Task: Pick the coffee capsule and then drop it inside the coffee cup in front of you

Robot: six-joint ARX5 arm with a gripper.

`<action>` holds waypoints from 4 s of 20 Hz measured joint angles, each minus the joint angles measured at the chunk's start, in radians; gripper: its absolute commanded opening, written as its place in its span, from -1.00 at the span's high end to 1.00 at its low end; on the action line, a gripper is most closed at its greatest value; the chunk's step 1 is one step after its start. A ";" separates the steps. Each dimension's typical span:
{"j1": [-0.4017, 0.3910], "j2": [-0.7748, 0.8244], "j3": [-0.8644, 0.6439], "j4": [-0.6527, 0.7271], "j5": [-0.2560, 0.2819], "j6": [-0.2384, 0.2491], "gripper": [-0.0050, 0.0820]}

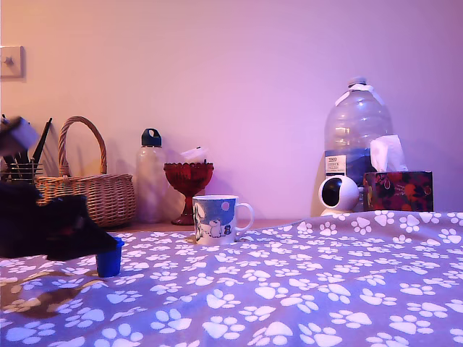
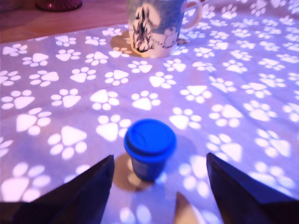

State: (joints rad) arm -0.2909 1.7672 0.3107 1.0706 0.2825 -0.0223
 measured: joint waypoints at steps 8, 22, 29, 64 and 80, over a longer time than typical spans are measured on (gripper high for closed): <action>-0.006 0.129 0.098 -0.008 0.000 0.001 -0.43; -0.028 0.172 0.159 -0.062 0.005 0.003 0.51; -0.028 0.171 0.159 -0.076 0.045 0.003 0.51; -0.035 -0.355 0.702 -1.252 0.030 0.042 0.51; -0.089 -0.100 1.058 -1.453 -0.015 0.068 0.51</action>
State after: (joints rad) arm -0.3801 1.6676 1.3689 -0.3824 0.2672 0.0452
